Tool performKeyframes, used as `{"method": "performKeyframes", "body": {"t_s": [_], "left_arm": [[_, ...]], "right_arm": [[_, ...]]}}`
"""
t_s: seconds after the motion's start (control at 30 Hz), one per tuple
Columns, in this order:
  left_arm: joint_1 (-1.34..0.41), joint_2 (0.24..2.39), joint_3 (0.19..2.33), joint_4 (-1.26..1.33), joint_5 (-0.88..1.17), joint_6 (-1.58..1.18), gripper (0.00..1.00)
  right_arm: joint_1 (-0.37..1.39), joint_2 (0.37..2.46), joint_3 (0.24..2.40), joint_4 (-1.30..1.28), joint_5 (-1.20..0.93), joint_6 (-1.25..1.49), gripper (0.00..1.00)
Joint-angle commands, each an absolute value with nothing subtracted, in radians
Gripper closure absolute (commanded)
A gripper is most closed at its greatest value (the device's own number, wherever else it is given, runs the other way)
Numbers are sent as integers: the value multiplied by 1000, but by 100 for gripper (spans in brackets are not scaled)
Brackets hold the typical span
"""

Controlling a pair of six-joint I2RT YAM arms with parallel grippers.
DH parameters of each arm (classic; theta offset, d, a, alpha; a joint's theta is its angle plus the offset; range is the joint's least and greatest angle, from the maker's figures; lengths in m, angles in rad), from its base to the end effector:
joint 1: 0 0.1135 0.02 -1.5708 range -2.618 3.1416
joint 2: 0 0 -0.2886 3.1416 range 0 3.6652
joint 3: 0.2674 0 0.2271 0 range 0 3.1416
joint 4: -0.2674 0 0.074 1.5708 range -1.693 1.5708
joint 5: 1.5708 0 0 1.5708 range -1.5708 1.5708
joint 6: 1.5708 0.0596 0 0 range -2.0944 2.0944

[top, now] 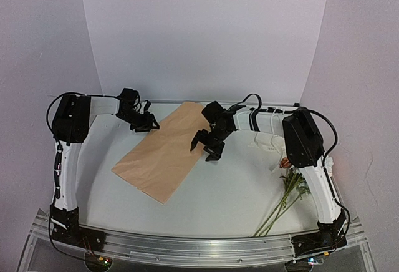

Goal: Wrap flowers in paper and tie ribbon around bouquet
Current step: Pick up the folded wrapping paper from the center of the board.

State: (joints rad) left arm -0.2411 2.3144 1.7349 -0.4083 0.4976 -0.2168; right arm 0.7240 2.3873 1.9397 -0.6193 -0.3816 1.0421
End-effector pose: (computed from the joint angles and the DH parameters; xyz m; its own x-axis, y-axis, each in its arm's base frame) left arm 0.4798 -0.1473 0.1507 -0.8917 0.0246 -0.4519 0.2797 0.8149 -0.5076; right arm 0.3720 0.3585 0.1572 -0.9780 0.2049 0.0380 0.1885 0.7915 0.5814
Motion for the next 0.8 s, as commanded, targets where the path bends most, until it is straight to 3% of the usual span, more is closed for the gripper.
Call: {"method": "performKeyframes", "body": {"t_s": [0.0, 0.5, 0.77], "left_arm": [[-258, 2339, 1802, -465, 534, -189, 50], [-264, 2233, 1796, -483, 545, -208, 97], [-274, 2115, 1766, -526, 472, -219, 100]], "right_arm": [[719, 2449, 1963, -636, -382, 1055, 25], [715, 2489, 2021, -680, -396, 1048, 30], [723, 2485, 2023, -677, -412, 1065, 31]]}}
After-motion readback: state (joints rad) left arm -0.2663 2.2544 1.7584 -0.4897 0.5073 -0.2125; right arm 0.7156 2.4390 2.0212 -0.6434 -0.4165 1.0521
